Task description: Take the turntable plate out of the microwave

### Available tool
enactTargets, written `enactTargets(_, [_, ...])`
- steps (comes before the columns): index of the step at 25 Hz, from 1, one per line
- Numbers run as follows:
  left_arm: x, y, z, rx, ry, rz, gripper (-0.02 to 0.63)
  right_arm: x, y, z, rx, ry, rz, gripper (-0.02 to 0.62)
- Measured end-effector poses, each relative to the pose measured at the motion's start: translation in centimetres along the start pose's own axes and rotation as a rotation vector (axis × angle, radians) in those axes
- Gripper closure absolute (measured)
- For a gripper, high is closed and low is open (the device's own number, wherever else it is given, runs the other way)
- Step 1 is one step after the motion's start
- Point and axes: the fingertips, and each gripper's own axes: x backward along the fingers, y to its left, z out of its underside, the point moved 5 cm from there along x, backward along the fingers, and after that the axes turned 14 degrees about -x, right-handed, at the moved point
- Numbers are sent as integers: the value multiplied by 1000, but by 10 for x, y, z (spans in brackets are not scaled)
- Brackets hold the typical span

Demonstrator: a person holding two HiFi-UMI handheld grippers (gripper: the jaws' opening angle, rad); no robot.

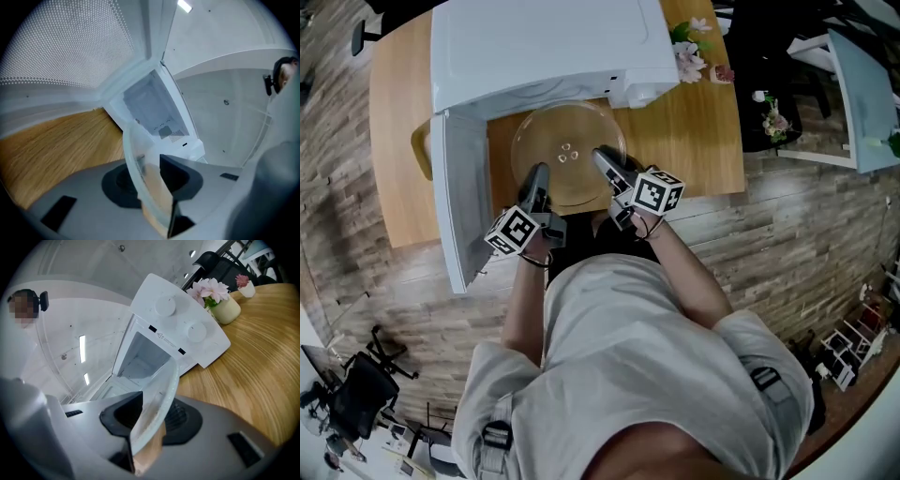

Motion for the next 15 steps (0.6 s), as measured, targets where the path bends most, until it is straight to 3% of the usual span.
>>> enactTargets(15, [37,-51,-16,10,-185,-47,485,13,48,-17,102,107,-135,466])
